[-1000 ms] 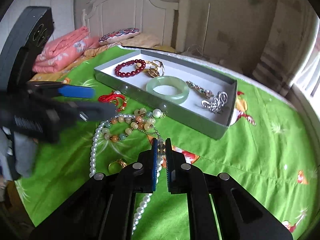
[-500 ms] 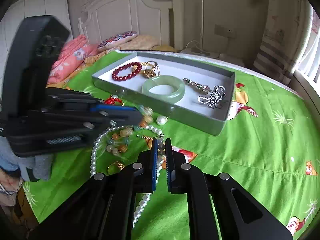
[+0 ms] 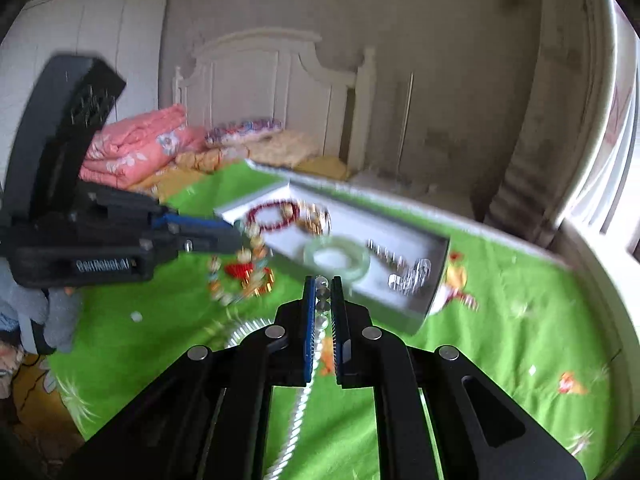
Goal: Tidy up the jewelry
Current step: 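Lift the pearl necklace with the right gripper while the left gripper grasps the multicolour bead bracelet, then lower the bead bracelet into the tray with the left gripper while the right gripper drops the pearl necklace there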
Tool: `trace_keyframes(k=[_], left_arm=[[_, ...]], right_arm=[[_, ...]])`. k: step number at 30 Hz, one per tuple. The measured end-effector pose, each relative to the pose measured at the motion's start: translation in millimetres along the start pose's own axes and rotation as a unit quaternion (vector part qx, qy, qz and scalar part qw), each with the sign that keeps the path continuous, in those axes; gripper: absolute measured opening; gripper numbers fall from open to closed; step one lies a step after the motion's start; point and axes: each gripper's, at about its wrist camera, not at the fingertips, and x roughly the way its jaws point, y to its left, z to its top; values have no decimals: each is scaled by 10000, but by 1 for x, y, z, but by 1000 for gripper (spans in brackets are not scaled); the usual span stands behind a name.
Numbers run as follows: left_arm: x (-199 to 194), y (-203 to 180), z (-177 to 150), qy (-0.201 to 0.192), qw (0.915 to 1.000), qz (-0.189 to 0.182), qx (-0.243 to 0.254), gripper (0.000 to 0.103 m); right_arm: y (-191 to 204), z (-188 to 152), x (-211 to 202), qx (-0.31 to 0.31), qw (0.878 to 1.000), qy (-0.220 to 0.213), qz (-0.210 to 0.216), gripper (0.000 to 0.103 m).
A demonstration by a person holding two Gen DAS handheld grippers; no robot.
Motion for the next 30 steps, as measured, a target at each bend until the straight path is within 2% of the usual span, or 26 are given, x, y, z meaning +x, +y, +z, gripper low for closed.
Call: trace_keyframes(k=[9, 22, 30], left_arm=[[-44, -1, 2, -360, 9993, 62, 55, 9], [-86, -2, 12, -746, 9970, 132, 125, 9], [-88, 1, 20, -795, 9966, 158, 108, 9]], right_arm=[[22, 35, -48, -365, 9970, -663, -157, 8], [32, 75, -90, -647, 9890, -1289, -342, 8], [27, 103, -84, -928, 9845, -1383, -554, 8]])
